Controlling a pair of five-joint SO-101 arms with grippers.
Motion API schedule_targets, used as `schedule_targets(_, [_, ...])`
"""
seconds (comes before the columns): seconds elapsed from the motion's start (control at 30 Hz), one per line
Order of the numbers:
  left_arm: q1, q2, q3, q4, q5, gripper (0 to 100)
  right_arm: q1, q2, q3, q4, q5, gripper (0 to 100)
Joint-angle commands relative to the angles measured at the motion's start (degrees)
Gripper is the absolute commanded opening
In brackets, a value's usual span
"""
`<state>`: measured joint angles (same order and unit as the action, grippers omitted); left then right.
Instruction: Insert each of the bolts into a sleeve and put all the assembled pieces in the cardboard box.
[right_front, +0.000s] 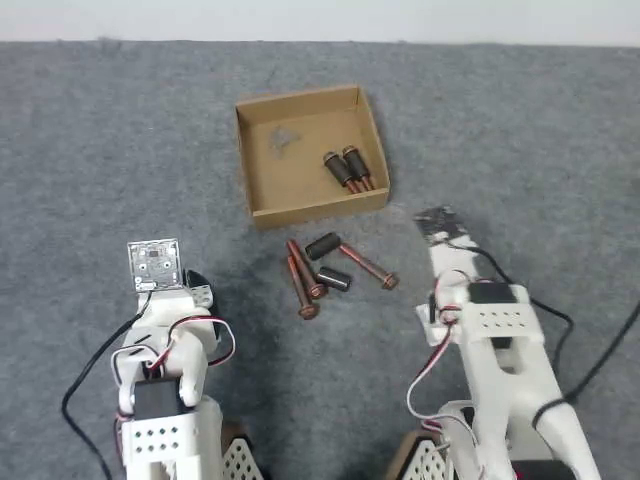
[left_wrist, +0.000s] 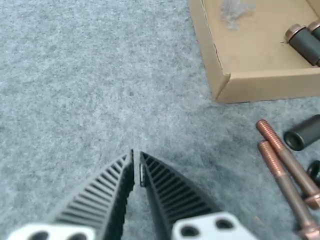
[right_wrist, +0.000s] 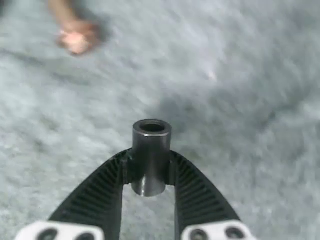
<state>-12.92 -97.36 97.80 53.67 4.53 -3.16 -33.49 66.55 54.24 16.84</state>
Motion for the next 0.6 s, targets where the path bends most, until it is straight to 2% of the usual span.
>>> schedule_targets(0.0, [-0.18,-1.05,-0.92,0.09,-0.26,2,6.73,-2.77,-0.18,-0.13,-0.62,0.6])
schedule_targets(0.3, [-0.09,-1.05,-0.92,0.18,-0.26,2,17.98,-2.77,1.85,-5.14,-1.05,0.6])
schedule_targets(0.57, [0.26,-1.05,-0.92,-1.67,-0.18,2,18.68,-2.77,2.02,-5.49,-1.05,0.6])
